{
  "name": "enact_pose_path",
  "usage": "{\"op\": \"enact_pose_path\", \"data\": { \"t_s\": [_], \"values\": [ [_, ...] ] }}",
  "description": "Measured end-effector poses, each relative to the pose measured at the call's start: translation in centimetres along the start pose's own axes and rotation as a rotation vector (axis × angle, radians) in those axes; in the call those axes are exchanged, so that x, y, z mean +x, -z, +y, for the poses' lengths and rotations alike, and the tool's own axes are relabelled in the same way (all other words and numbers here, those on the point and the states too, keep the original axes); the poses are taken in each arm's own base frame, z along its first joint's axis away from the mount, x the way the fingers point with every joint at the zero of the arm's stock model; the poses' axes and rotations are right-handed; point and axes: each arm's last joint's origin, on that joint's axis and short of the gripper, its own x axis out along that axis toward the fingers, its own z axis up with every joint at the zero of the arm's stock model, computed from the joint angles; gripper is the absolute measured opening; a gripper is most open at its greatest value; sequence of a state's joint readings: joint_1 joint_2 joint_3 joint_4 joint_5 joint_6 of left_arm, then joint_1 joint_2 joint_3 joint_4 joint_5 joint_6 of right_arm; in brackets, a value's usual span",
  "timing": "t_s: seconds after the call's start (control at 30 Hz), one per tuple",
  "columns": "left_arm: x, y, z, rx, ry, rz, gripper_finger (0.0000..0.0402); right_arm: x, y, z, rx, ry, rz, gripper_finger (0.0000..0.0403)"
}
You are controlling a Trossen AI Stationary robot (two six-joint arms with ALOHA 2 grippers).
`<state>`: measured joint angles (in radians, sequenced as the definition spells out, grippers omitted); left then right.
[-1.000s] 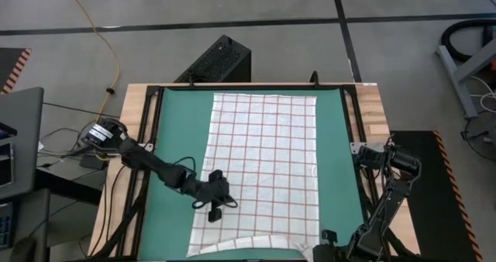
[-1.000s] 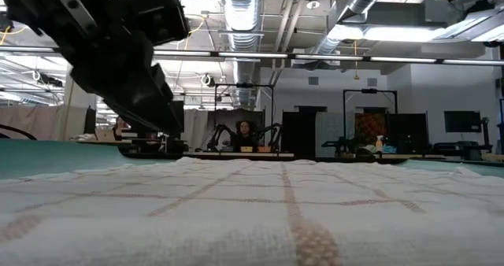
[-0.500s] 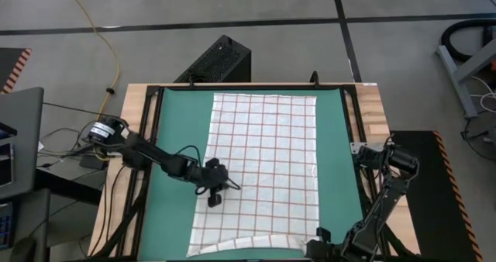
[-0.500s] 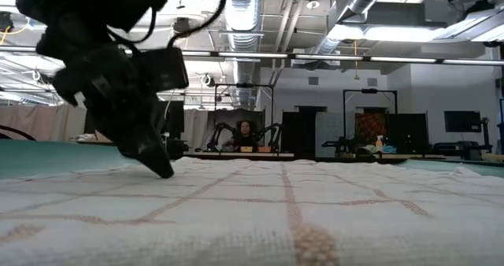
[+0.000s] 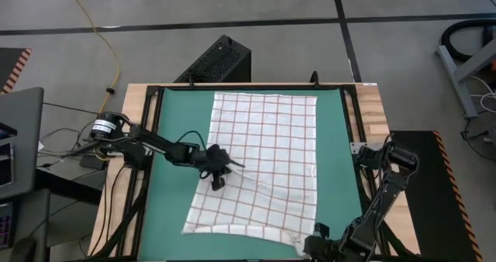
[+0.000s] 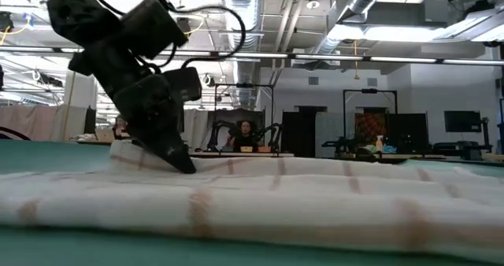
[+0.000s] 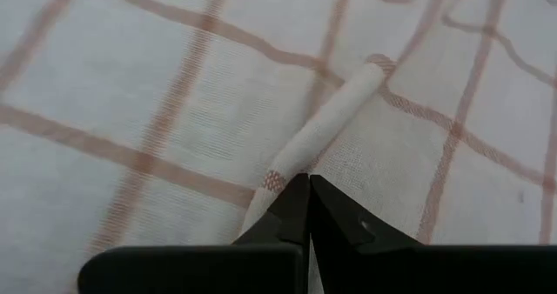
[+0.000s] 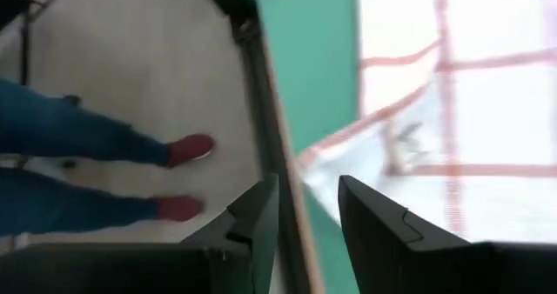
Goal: Roll towel into tight, uniform cylinder
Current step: Roll the white patterned towel
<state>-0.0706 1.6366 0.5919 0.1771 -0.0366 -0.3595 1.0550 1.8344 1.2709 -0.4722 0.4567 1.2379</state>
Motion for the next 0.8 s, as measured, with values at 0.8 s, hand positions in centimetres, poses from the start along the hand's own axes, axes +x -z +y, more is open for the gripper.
{"op": "enact_pose_path", "data": {
  "t_s": [0.8],
  "values": [
    [-3.5, -3.3, 2.7, -0.130, 0.026, -0.056, 0.0000, 5.2, -15.3, -15.9, -0.113, 0.517, -0.163, 0.0101]
  ]
}}
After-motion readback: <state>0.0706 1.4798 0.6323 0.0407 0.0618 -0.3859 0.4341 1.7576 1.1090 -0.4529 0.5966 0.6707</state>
